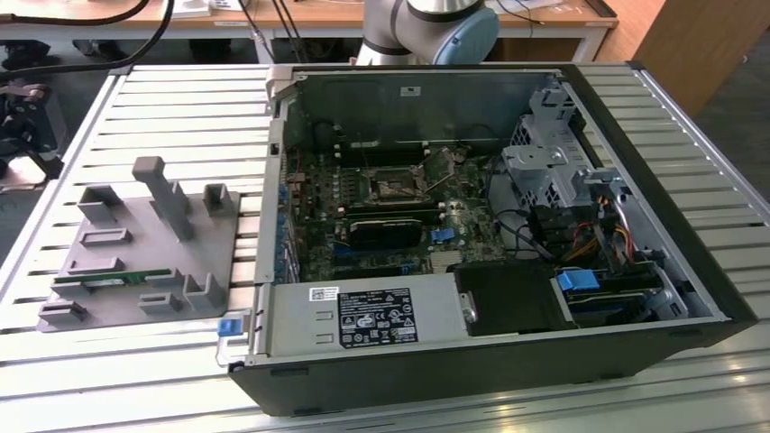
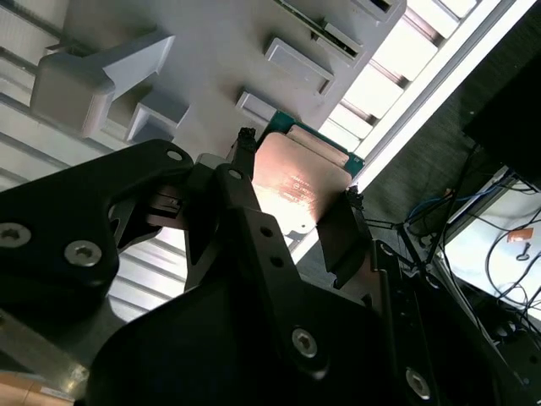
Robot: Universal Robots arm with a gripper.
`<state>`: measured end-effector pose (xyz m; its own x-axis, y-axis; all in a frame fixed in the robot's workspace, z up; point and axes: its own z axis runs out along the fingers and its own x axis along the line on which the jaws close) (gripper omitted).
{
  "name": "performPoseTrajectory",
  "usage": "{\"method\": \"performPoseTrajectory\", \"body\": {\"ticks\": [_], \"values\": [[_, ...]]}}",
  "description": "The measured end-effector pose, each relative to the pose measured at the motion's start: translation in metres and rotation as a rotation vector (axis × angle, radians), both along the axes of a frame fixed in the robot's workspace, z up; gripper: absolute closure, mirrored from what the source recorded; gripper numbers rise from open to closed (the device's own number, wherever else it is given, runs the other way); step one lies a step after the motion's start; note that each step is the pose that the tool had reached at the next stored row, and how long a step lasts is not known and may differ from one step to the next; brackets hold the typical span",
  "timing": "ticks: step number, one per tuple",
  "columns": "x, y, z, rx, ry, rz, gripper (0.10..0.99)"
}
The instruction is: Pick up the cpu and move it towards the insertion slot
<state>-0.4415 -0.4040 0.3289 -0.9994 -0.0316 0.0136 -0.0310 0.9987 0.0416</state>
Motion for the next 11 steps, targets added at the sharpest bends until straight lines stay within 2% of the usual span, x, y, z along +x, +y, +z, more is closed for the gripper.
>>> {"method": "performPoseTrajectory", "body": {"ticks": [11], "values": [[0.0, 0.0, 0.0057, -0.001, 0.0, 0.0, 0.541]]}}
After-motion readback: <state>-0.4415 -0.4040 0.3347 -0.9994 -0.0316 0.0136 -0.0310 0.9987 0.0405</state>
